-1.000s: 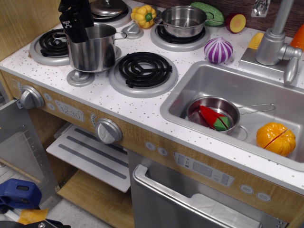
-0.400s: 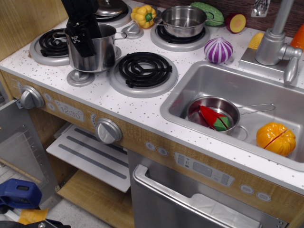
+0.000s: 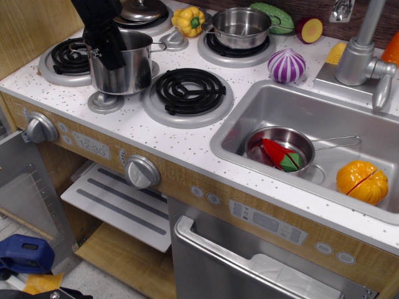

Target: Put pot on stove which is near stove

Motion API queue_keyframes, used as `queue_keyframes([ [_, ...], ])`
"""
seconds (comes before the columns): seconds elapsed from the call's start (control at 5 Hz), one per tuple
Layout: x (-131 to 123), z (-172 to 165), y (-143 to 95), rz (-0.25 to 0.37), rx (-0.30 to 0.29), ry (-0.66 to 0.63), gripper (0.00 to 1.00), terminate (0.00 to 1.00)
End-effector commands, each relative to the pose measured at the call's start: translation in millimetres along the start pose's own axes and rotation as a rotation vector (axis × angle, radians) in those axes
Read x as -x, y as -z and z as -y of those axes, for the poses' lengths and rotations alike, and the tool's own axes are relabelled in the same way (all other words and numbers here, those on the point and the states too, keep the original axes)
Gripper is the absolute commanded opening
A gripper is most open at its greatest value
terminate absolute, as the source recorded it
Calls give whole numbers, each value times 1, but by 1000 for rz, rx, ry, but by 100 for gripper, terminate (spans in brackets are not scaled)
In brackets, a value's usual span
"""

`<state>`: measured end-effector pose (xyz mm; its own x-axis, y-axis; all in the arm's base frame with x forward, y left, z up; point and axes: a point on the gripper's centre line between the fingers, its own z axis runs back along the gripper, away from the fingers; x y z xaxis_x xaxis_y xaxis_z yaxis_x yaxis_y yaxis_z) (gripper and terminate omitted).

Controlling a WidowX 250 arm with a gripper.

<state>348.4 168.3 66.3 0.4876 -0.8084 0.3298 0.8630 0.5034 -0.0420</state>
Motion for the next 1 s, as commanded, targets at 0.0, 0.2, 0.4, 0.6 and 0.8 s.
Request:
queue_keyframes([
  [0.0, 2, -1, -12, -14, -76, 7, 0, 0],
  [0.2, 0, -2, -12, -22, -95, 6, 0, 0],
  [0.4, -4, -4, -22, -74, -121, 45, 0, 0],
  [0.6, -2, -6, -32, -90, -219, 109, 0, 0],
  [0.8, 2, -8, -39, -86, -233, 145, 0, 0],
])
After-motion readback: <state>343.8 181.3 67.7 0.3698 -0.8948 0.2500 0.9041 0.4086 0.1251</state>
